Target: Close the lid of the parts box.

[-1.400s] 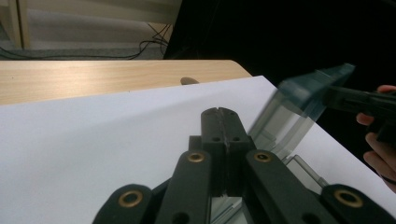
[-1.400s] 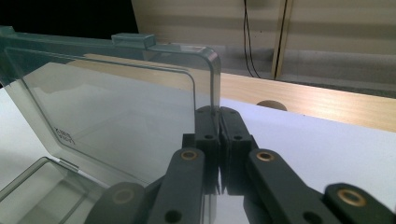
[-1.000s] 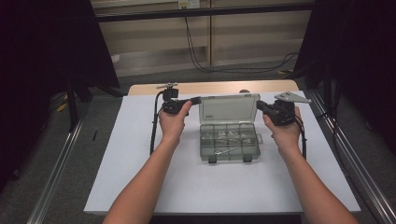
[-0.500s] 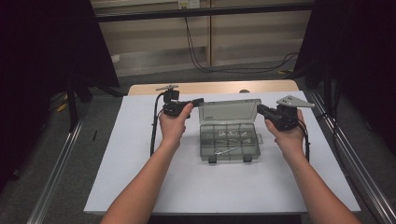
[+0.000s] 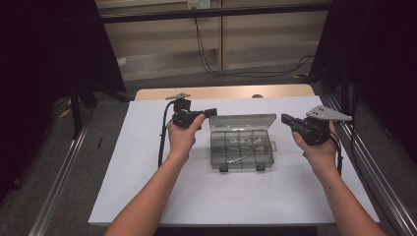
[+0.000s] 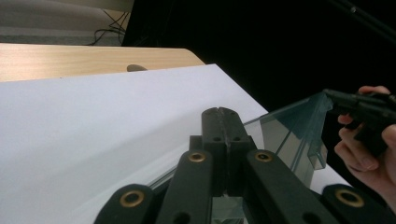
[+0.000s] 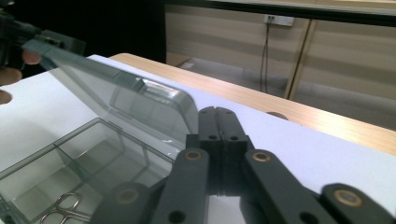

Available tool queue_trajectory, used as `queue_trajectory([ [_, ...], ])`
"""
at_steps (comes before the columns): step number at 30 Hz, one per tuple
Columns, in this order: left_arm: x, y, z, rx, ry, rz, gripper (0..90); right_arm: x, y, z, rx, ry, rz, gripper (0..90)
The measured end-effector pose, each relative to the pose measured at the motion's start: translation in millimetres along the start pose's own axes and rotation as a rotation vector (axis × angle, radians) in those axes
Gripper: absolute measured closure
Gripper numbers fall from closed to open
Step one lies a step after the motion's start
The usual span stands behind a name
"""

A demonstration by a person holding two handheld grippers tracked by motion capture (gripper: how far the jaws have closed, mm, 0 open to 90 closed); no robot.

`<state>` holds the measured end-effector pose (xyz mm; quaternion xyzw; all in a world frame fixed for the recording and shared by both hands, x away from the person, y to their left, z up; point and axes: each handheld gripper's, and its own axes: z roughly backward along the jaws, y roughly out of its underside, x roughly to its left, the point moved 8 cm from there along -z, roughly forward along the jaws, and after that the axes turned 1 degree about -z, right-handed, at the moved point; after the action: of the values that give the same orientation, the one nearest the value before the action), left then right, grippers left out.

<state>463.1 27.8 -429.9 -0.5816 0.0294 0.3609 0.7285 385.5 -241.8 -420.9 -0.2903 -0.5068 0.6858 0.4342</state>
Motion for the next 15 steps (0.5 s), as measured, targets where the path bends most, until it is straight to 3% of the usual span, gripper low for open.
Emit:
queue_trajectory([
  [2, -2.6, 0.9, 0.3, -0.006, -0.003, 0.012, 90.0, 0.3, -1.2, -0.9, 0.010, 0.012, -0.010, 90.0],
  [5, -4.4, 1.6, 3.9, -0.004, -0.002, -0.004, 90.0, 1.1, -3.1, -1.9, 0.016, 0.023, -0.044, 90.0],
  [7, -7.6, 0.4, 6.3, -0.017, 0.008, 0.017, 90.0, 1.8, -4.5, -2.1, 0.012, 0.019, -0.067, 90.0],
  [11, -12.3, 1.9, 11.4, 0.000, 0.013, -0.020, 90.0, 4.9, -7.8, -2.0, 0.001, 0.005, -0.075, 90.0],
  [15, -17.3, 3.8, 12.9, -0.004, 0.003, -0.029, 90.0, 7.3, -9.9, -2.0, 0.005, -0.004, -0.075, 90.0],
])
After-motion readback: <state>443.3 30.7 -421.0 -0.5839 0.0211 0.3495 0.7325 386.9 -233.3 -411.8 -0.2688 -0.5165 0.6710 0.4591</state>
